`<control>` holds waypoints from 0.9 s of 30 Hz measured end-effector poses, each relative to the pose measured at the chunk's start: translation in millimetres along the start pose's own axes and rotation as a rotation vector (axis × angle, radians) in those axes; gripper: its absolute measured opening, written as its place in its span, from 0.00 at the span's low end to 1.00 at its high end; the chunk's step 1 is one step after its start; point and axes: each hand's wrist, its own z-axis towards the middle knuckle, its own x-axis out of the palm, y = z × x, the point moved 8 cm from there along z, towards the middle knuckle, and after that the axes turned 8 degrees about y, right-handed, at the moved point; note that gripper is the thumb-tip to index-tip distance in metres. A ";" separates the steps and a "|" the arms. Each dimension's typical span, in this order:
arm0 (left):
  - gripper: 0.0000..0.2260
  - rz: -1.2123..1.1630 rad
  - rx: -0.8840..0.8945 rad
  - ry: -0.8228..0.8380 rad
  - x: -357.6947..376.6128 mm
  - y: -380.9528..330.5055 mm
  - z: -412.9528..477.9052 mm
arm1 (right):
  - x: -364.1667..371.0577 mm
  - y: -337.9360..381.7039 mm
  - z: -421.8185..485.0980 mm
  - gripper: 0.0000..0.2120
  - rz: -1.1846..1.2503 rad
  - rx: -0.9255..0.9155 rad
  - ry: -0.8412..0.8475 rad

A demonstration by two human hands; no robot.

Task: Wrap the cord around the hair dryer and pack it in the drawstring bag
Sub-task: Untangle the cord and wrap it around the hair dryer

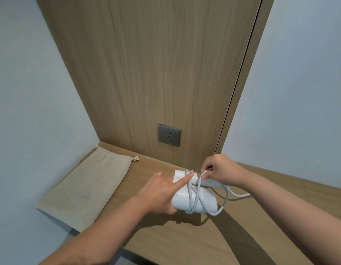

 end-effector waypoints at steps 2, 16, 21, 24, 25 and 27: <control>0.47 0.004 0.037 -0.008 -3.2 -0.5 -1.4 | 1.4 0.1 2.3 0.05 0.071 -0.002 -0.027; 0.43 0.100 0.194 -0.158 -12.5 -4.8 -6.4 | 12.0 -24.0 19.1 0.06 0.393 -0.034 0.158; 0.43 0.153 0.261 -0.251 -18.6 -12.0 -10.4 | 27.4 -22.3 12.1 0.12 0.551 0.019 0.318; 0.44 0.151 0.249 -0.248 -16.9 -10.7 -9.0 | 24.3 -12.5 12.4 0.10 0.461 0.016 0.293; 0.45 0.138 0.239 -0.227 -13.9 -9.1 -7.8 | 22.3 -9.9 14.7 0.10 0.422 0.016 0.257; 0.46 0.107 0.221 -0.194 -9.3 -5.1 -6.7 | 18.7 -6.4 19.2 0.09 0.394 0.024 0.180</control>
